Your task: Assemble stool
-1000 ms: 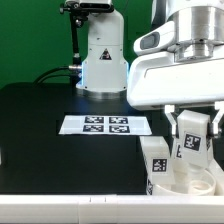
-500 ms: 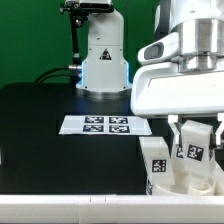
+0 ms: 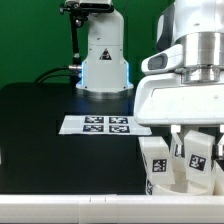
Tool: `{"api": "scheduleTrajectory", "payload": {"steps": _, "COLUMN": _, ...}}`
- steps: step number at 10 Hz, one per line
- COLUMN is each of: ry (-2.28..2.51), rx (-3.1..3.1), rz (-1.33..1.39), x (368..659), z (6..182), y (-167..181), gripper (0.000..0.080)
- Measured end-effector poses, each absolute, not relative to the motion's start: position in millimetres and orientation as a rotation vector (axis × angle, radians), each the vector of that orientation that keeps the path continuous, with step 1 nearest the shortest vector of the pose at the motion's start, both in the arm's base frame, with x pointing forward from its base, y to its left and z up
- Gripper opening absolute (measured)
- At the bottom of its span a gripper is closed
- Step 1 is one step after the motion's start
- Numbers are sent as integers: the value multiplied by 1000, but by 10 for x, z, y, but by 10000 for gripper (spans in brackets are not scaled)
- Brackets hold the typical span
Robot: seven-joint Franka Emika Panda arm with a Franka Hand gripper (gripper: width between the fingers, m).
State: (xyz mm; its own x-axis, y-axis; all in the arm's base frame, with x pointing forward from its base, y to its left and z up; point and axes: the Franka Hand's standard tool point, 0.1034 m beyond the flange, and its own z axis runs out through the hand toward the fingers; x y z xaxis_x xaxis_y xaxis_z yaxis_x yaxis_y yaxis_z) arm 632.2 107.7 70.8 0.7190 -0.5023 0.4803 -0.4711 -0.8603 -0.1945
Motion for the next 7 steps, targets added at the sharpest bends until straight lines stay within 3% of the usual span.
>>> {"api": "scheduleTrajectory", "payload": {"steps": 2, "ry": 800, "rx": -2860, "rz": -834, "x": 6326, "z": 707, "y": 1073, "gripper": 323}}
{"api": "scheduleTrajectory", "payload": {"steps": 3, "ry": 798, "rx": -2861, "rz": -834, "x": 6326, "z": 707, "y": 1073, "gripper": 501}}
{"api": "scheduleTrajectory", "payload": {"steps": 4, "ry": 795, "rx": -2863, "rz": -834, "x": 6327, "z": 709, "y": 1072, "gripper": 601}}
{"api": "scheduleTrajectory", "payload": {"steps": 5, "ry": 765, "rx": -2883, "rz": -820, "x": 6336, "z": 733, "y": 1058, "gripper": 601}}
{"api": "scheduleTrajectory", "payload": {"steps": 7, "ry": 725, "rx": -2937, "rz": -590, "x": 6324, "z": 1093, "y": 911, "gripper": 647}}
